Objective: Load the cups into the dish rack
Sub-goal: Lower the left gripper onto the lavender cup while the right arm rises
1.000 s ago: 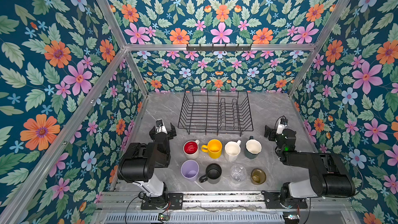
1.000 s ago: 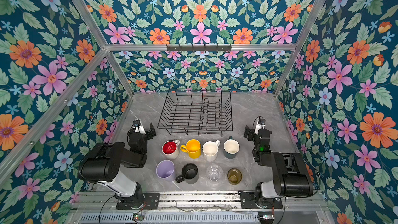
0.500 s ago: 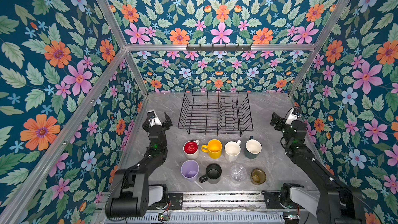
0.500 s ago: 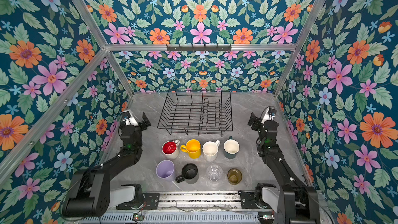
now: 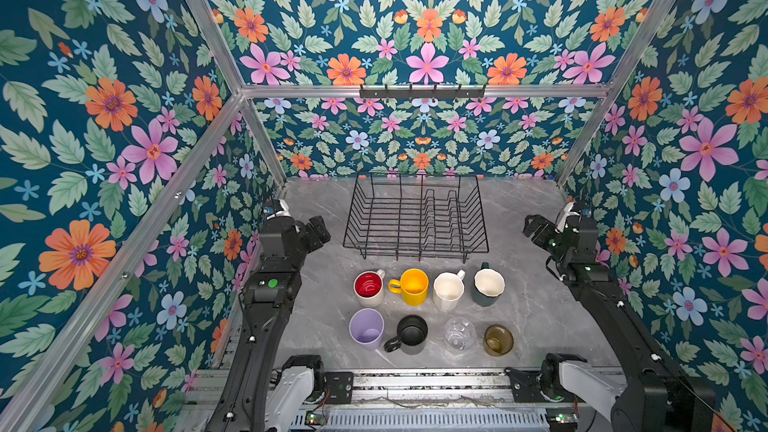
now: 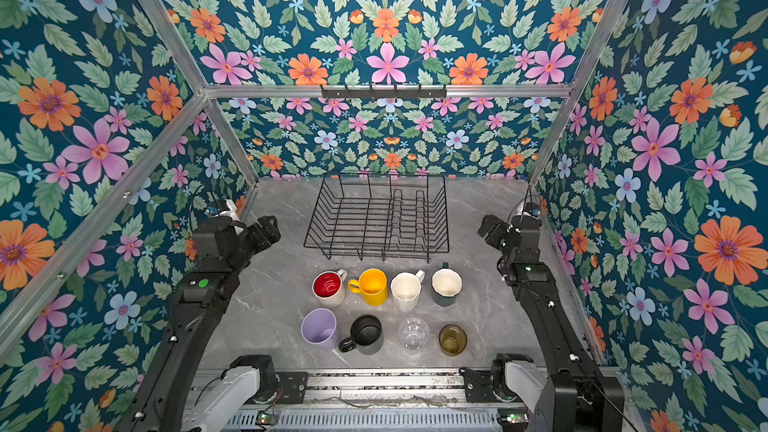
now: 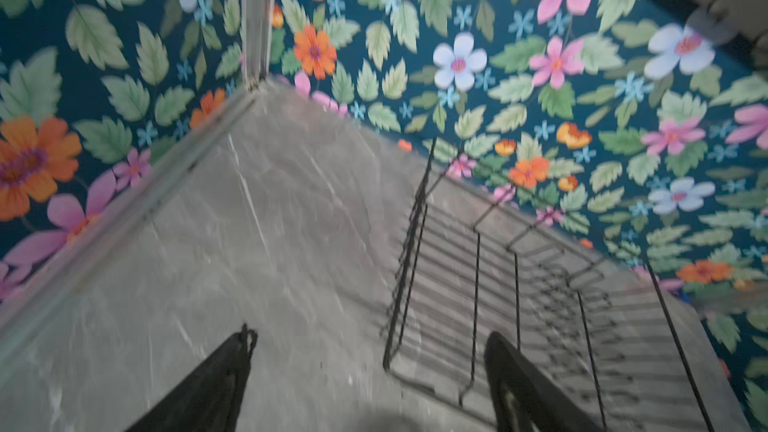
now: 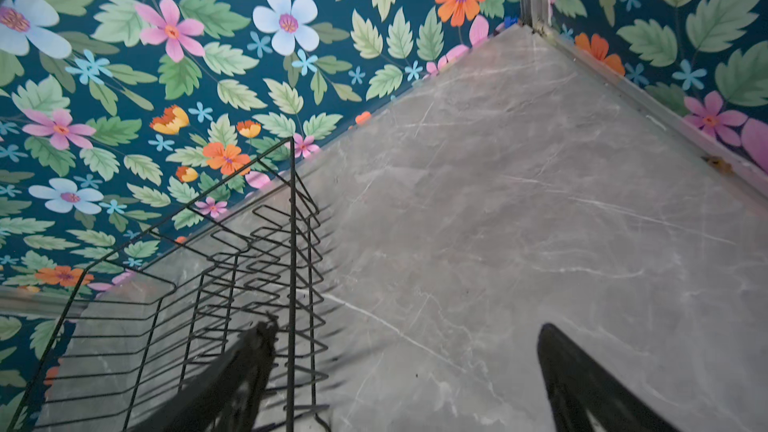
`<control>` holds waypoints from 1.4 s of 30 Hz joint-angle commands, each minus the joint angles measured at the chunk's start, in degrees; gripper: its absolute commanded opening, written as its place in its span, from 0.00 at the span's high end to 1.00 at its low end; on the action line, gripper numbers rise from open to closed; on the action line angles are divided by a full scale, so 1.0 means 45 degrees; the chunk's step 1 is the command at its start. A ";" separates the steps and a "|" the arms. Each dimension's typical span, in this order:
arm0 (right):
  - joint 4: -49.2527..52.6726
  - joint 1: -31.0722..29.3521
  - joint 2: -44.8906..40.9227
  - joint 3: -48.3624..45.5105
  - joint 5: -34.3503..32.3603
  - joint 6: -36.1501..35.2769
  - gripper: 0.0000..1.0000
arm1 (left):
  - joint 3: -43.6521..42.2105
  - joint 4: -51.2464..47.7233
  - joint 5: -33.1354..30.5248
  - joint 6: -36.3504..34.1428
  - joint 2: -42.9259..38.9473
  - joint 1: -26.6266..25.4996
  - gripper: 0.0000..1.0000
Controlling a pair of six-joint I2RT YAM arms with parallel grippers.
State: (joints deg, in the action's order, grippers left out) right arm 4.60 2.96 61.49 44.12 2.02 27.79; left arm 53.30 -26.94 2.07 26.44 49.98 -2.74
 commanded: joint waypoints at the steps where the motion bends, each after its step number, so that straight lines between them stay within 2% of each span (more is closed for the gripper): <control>1: 0.1183 -0.0047 0.0392 0.0440 0.1044 -0.0249 0.05 | 0.0226 -0.5200 0.1987 0.0533 -0.0235 -0.0011 0.14; 5: 0.1457 -0.0538 0.1165 0.1060 0.0918 -0.0332 0.05 | -0.0228 -0.6732 0.3351 0.0985 -0.1159 -0.0261 0.21; 10: 0.1858 -0.1282 0.2055 0.1777 0.0483 -0.0604 0.05 | -0.0332 -0.7876 0.3873 0.0840 -0.1941 -0.0841 0.25; 15: 0.2022 -0.1575 0.2493 0.2066 0.0489 -0.0509 0.05 | -0.0874 -0.8141 0.4528 0.0668 -0.2179 -0.1671 0.28; 28: 0.2426 -0.1650 0.2194 0.1994 0.0189 -0.0667 0.05 | -0.1685 -0.7987 0.2147 0.3020 -0.1049 -0.6280 0.36; 37: 0.2297 -0.1655 0.2272 0.1950 0.0215 -0.0629 0.06 | -0.1763 -0.8000 0.0891 0.4111 -0.0002 -0.8237 0.50; 42: 0.2321 -0.1652 0.2214 0.1866 0.0195 -0.0684 0.06 | -0.1800 -0.7998 0.0467 0.4423 0.0202 -0.8584 0.59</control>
State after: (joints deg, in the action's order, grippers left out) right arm 15.40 -4.38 71.66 52.71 3.66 25.28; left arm 45.23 -62.41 6.98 44.86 50.70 -40.99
